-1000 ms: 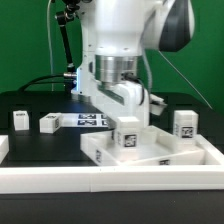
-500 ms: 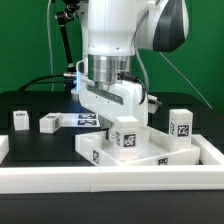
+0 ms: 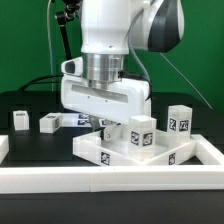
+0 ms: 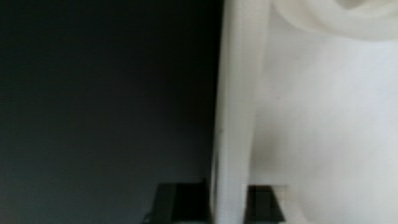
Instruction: Assemble square table
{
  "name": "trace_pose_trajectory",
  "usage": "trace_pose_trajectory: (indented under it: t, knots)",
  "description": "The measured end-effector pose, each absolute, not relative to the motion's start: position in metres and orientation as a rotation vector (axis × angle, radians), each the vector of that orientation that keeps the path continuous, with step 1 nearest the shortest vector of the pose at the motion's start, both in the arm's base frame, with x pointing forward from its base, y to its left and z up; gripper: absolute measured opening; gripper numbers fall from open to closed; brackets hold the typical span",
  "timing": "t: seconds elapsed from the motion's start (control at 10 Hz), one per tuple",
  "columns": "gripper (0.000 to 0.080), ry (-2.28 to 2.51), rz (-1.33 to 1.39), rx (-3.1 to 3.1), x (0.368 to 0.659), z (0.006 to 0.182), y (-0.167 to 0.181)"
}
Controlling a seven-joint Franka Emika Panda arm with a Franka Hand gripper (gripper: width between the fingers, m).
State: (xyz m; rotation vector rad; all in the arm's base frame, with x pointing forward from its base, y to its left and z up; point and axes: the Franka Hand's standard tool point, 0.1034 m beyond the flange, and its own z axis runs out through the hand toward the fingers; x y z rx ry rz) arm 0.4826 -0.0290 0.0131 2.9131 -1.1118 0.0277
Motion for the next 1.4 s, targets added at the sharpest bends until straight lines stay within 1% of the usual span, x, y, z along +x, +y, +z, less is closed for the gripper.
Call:
trace_pose_trajectory:
  t: [1.0,1.4]
  knots:
    - [0.0067,-0.318,0.022,3.089,0.484,0.014,-0.038]
    - [0.0067,0.114,0.008,3.085,0.485,0.014,-0.044]
